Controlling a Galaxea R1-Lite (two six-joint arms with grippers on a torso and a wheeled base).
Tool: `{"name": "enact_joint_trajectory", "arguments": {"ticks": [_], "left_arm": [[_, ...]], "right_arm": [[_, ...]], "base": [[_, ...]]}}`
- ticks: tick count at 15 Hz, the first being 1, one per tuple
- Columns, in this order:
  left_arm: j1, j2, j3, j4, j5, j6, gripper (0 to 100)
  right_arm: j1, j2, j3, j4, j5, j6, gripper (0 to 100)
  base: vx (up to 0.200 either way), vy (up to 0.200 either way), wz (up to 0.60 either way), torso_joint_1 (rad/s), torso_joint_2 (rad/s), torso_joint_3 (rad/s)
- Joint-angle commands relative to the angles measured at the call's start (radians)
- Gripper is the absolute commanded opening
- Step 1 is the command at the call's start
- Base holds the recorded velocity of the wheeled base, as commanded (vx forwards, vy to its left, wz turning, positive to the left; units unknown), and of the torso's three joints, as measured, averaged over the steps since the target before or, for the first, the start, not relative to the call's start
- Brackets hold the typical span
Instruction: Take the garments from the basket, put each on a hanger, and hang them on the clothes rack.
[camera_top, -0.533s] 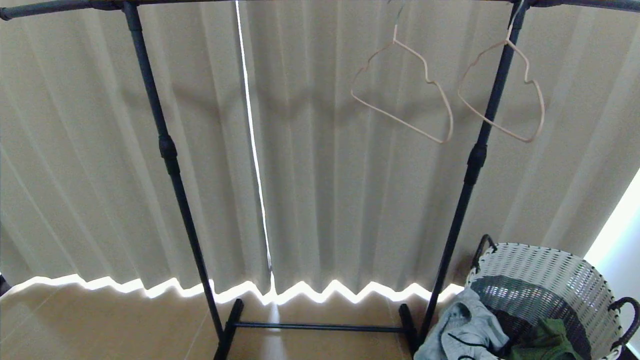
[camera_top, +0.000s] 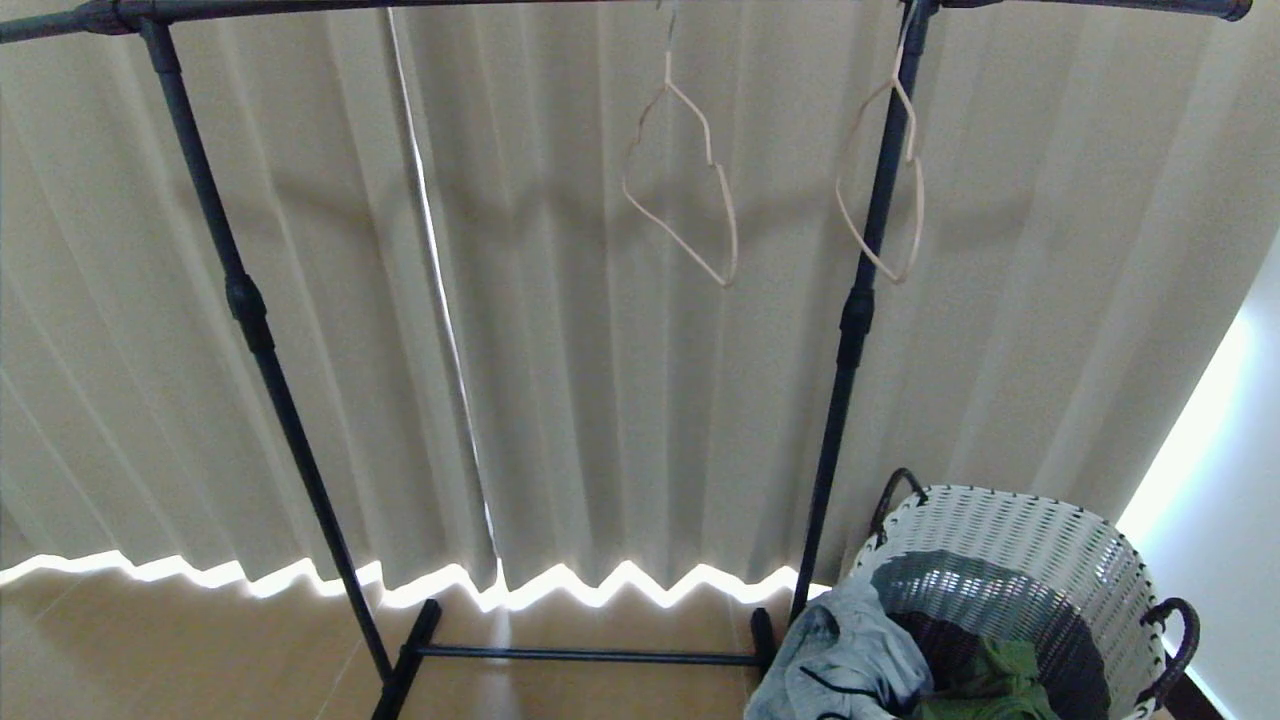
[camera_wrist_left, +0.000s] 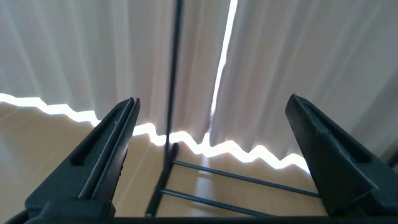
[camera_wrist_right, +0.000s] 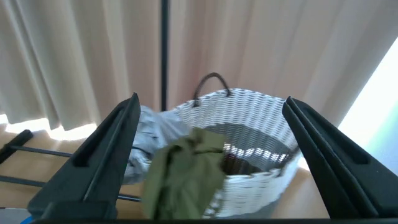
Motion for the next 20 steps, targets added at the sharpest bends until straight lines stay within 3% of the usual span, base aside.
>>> {"name": "enact_joint_trajectory", "arguments": {"ticks": [1,3,5,7,8,10,14,20], "left_arm": [[-0.001,0.000,0.000,0.000,0.001,0.000,100],[-0.001,0.000,0.000,0.000,0.002,0.000,100],[-0.001,0.000,0.000,0.000,0.001,0.000,100],[-0.001,0.000,0.000,0.000,-0.001,0.000,100],[-0.001,0.000,0.000,0.000,-0.001,0.000,100],[-0.001,0.000,0.000,0.000,0.001,0.000,100],[-0.001,0.000,0.000,0.000,0.001,-0.002,100],[-0.001,0.000,0.000,0.000,0.002,-0.002,100]], "right_arm": [[-0.001,0.000,0.000,-0.001,0.001,0.001,100],[-0.001,0.000,0.000,0.000,-0.007,-0.010,100],[-0.001,0.000,0.000,-0.004,-0.007,-0.084,100],[0.016,0.066,-0.140,0.100,-0.004,-0.222,100],[0.024,0.095,-0.173,0.137,-0.005,-0.230,100],[0.065,0.297,-0.273,0.255,-0.007,-0.305,100],[0.065,0.788,-0.262,0.246,-0.054,-0.476,100],[0.064,1.218,-0.233,0.016,-0.060,-0.578,100]], "base": [[0.000,0.000,0.00,0.000,0.00,0.000],[0.000,0.000,0.00,0.000,0.00,0.000],[0.000,0.000,0.00,0.000,0.00,0.000],[0.000,0.000,0.00,0.000,0.00,0.000],[0.000,0.000,0.00,0.000,0.00,0.000],[0.000,0.000,0.00,0.000,0.00,0.000],[0.000,0.000,0.00,0.000,0.00,0.000],[0.000,0.000,0.00,0.000,0.00,0.000]]}}
